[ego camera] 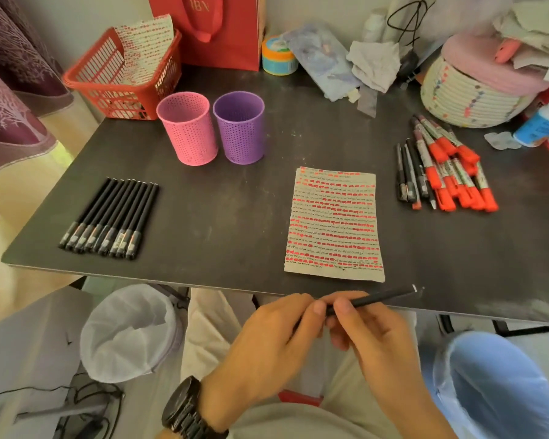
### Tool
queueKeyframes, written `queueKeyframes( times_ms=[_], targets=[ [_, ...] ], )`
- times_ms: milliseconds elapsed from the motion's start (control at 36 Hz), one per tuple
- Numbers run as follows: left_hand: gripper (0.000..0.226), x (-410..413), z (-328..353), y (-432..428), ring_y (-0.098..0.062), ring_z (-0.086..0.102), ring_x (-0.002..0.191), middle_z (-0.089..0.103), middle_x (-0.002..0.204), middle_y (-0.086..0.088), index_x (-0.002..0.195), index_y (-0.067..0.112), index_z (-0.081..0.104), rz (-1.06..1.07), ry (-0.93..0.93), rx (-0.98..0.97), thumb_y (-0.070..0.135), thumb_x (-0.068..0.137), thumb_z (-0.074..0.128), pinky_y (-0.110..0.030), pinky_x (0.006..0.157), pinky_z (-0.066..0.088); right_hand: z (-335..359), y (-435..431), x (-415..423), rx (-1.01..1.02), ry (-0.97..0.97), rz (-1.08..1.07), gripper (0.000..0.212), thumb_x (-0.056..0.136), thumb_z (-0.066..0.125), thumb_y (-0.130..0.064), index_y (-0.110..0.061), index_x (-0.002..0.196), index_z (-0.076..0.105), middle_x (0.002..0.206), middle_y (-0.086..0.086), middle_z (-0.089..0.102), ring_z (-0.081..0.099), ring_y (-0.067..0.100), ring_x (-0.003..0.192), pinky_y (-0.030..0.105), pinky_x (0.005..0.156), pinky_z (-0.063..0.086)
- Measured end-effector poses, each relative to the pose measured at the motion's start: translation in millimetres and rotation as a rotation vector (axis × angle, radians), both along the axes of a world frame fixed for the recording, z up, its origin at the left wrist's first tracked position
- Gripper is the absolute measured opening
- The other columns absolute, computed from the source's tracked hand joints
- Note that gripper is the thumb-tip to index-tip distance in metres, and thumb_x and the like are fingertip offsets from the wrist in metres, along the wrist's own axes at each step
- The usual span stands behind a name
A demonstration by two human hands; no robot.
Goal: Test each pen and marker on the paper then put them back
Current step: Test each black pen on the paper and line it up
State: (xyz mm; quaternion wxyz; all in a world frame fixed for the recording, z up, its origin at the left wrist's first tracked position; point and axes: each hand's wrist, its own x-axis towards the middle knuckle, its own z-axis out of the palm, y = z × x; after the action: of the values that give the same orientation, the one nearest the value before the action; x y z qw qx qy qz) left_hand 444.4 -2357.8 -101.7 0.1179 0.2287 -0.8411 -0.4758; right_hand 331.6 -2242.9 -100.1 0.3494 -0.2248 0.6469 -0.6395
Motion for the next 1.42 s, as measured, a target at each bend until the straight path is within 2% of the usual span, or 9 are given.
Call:
queueKeyframes(
  times_ms=[250,306,361,528,639,722,833,972,1417],
  targets=[
    [0.051,-3,-10,7,-0.019,0.065,0.085,0.071,0.088,0.002,0.111,0.026,0.069,-0.059,-0.081,0.215,0.058,0.100,0.031,-0.048,0.082,0.051,-3,3,4,0.046,0.071,-0.019,0.013,0.089,0.063,-0.037,-0.037,0.091,0.076,0.079,-0.005,0.075,0.069,0.005,0.070,0.013,0.060,0.051],
    [0.046,-5,-12,9,-0.012,0.060,0.069,0.066,0.073,0.009,0.089,0.037,0.070,-0.031,-0.054,0.242,0.060,0.100,0.032,-0.037,0.070,0.051,-5,3,4,0.041,0.074,-0.020,0.014,0.090,0.062,-0.040,-0.036,0.091,0.075,0.081,-0.006,0.075,0.068,0.004,0.072,0.012,0.062,0.051],
    [0.045,-7,-12,11,-0.006,0.040,0.053,0.047,0.054,0.016,0.065,0.046,0.062,-0.022,-0.033,0.287,0.059,0.100,0.036,-0.021,0.054,0.034,-6,3,5,0.030,0.077,-0.013,0.015,0.092,0.060,-0.041,-0.035,0.092,0.074,0.079,-0.007,0.073,0.067,0.003,0.071,0.012,0.061,0.050],
    [0.064,-7,-22,7,-0.011,0.022,0.052,0.023,0.053,0.011,0.052,0.026,0.032,0.090,0.012,0.410,0.075,0.084,0.057,-0.025,0.052,0.021,-5,6,-2,-0.010,0.144,-0.001,0.015,0.094,0.059,-0.041,-0.036,0.092,0.073,0.080,-0.001,0.072,0.060,0.005,0.064,0.017,0.058,0.049],
    [0.072,-1,-21,3,-0.008,0.028,0.052,0.028,0.053,0.012,0.062,0.017,0.038,0.081,0.013,0.255,0.085,0.078,0.051,-0.023,0.052,0.024,-1,4,-8,-0.062,0.164,-0.011,0.017,0.092,0.060,-0.043,-0.033,0.093,0.074,0.075,-0.004,0.071,0.062,0.008,0.059,0.017,0.057,0.049],
    [0.062,-1,-13,-7,-0.008,0.037,0.053,0.041,0.055,0.011,0.068,0.027,0.038,0.114,0.000,0.053,0.088,0.075,0.049,-0.022,0.052,0.032,3,0,-22,-0.136,0.120,-0.130,0.018,0.097,0.059,-0.039,-0.027,0.094,0.071,0.068,0.004,0.067,0.054,0.017,0.048,0.024,0.050,0.047],
    [0.034,-10,-7,-28,-0.010,0.055,0.078,0.053,0.081,0.015,0.081,0.040,0.040,0.234,0.059,-0.227,0.069,0.080,0.059,-0.019,0.065,0.042,11,-8,-45,-0.164,0.065,-0.258,0.032,0.087,0.067,-0.056,-0.024,0.091,0.068,0.069,0.010,0.068,0.054,0.022,0.047,0.025,0.046,0.046],
    [0.038,-39,-13,-46,-0.004,0.053,0.100,0.059,0.110,0.017,0.114,0.027,0.052,0.156,0.009,-0.429,0.047,0.085,0.065,-0.022,0.093,0.040,11,-28,-61,-0.107,0.106,-0.230,0.020,0.098,0.063,-0.034,-0.016,0.088,0.063,0.065,0.009,0.066,0.058,0.019,0.049,0.026,0.046,0.047],
    [0.042,-54,-33,-42,-0.004,0.057,0.102,0.064,0.112,0.014,0.115,0.022,0.056,0.207,0.016,-0.536,0.049,0.083,0.062,-0.021,0.102,0.035,-18,-59,-73,0.048,0.449,-0.276,0.035,0.089,0.075,-0.033,-0.020,0.061,0.058,0.051,-0.010,0.061,0.063,0.008,0.049,0.016,0.051,0.046]
  ],
)
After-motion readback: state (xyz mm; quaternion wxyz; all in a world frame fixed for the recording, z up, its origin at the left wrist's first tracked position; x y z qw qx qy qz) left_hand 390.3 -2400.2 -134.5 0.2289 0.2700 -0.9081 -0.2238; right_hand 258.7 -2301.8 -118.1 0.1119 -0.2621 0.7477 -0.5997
